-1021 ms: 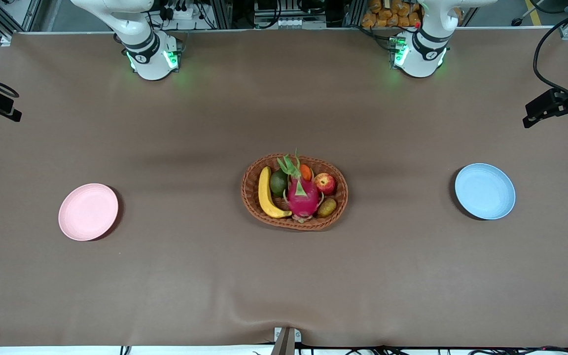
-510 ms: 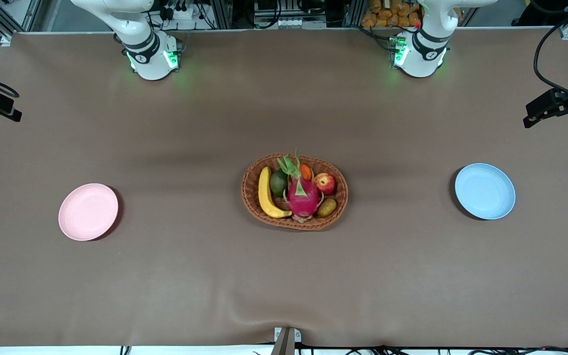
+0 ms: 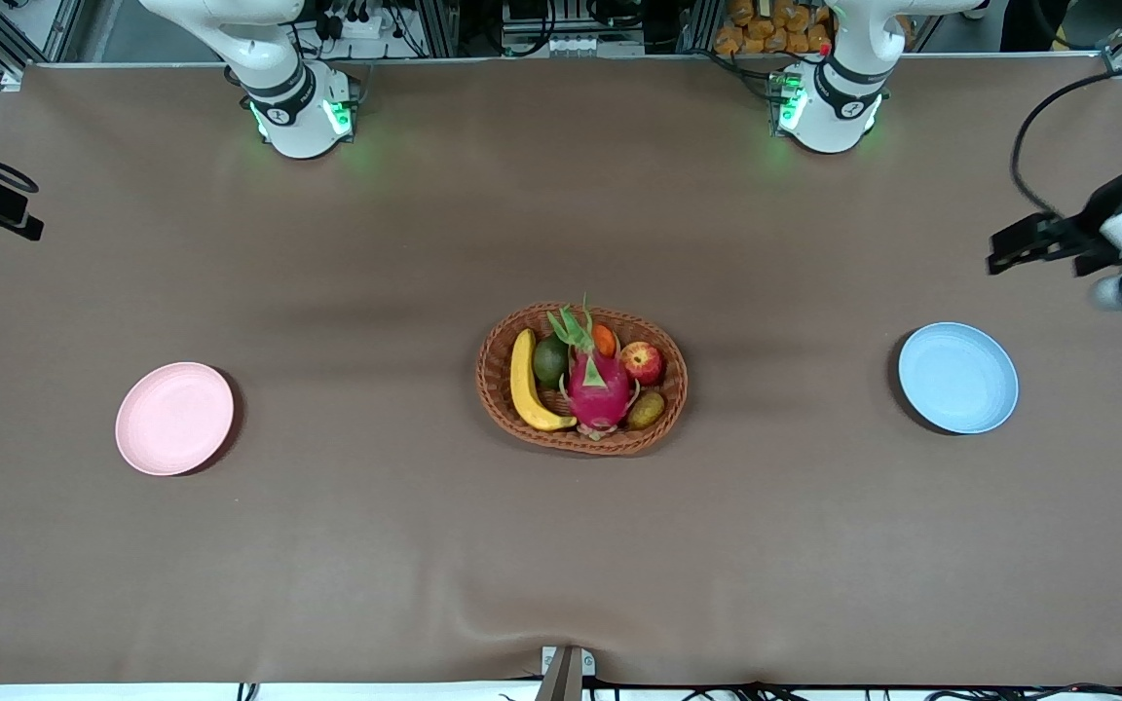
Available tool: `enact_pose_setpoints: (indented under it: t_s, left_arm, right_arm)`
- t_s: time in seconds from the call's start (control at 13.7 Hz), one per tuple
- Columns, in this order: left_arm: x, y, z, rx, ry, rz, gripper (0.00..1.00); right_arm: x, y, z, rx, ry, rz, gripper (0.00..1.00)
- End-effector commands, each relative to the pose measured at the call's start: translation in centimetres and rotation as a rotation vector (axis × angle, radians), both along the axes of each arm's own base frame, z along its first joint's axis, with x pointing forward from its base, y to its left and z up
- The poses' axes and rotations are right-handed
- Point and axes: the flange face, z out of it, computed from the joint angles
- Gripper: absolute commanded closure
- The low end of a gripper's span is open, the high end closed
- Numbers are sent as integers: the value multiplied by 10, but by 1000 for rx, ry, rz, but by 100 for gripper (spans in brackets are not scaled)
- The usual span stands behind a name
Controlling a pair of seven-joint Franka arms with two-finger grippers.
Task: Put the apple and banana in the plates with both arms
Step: 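Move the left gripper over the fruit basket toward the red apple, then lower the left gripper onto the red apple and close it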
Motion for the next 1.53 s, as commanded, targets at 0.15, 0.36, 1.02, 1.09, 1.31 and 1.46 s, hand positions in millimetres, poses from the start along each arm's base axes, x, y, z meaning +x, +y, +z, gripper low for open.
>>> enact_pose_setpoints:
  t_s: [0.15, 0.36, 1.02, 1.09, 1.31, 1.46]
  left_arm:
    - [18, -62, -51, -40, 26, -145, 0]
    - [19, -103, -96, -58, 33, -213, 0]
    - [7, -224, -219, -207, -58, -536, 0]
    - [-2, -224, -231, -207, -86, -581, 0]
    - [-20, -242, -255, -221, -145, -611, 0]
    - [-25, -263, -257, -231, -178, -639, 0]
  right_arm:
    - [1, 2, 3, -20, -2, 0, 0]
    - [1, 4, 3, -20, -2, 3, 0]
    - [2, 4, 1, -20, 1, 3, 0]
    - [2, 4, 1, -20, 1, 3, 0]
    - [2, 5, 1, -20, 2, 5, 0]
    - [2, 5, 1, -20, 1, 6, 0]
